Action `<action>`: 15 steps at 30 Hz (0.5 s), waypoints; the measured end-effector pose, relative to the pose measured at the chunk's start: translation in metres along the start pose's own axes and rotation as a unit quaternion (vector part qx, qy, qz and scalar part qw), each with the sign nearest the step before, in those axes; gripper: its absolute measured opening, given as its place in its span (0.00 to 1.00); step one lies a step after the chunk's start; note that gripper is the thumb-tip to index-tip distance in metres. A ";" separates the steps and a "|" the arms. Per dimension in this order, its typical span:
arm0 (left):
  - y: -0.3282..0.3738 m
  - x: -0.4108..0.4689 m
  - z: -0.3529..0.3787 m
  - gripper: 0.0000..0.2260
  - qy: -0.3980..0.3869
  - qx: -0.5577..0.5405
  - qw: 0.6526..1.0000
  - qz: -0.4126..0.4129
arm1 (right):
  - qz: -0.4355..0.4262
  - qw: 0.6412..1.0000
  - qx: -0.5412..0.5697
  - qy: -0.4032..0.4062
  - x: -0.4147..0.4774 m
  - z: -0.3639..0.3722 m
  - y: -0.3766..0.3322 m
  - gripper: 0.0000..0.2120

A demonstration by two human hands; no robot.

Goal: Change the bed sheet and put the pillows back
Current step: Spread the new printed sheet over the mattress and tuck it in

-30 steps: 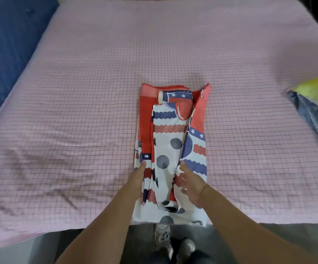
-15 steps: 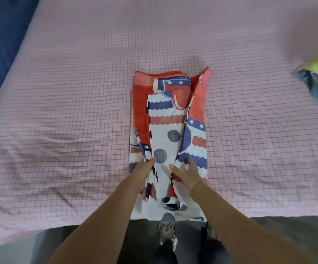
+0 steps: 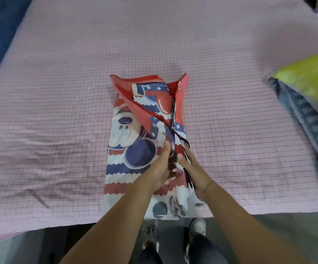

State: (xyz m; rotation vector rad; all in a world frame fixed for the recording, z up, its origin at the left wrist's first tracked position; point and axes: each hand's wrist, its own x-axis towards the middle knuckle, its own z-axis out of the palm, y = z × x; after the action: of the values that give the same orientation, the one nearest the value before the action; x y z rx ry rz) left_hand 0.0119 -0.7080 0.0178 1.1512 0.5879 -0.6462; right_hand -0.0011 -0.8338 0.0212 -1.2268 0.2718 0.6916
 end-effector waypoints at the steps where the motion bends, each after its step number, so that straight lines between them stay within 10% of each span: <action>1: 0.002 0.000 0.019 0.30 -0.009 0.024 1.000 0.001 | -0.007 1.000 0.010 0.001 -0.007 -0.014 -0.009 0.25; 5: -0.009 0.011 0.086 0.33 -0.054 0.120 0.991 -0.023 | 0.004 0.998 0.036 0.042 -0.033 -0.075 -0.026 0.39; 15: -0.053 0.027 0.182 0.30 -0.087 0.275 0.953 -0.091 | 0.034 0.985 -0.049 0.161 -0.079 -0.180 -0.021 0.39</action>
State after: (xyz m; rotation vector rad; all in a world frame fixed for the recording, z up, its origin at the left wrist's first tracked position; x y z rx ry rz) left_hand 0.0083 -0.9000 0.0195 1.5466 0.3724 -1.1049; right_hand -0.0189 -1.0306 0.0195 -1.4297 0.5546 0.5674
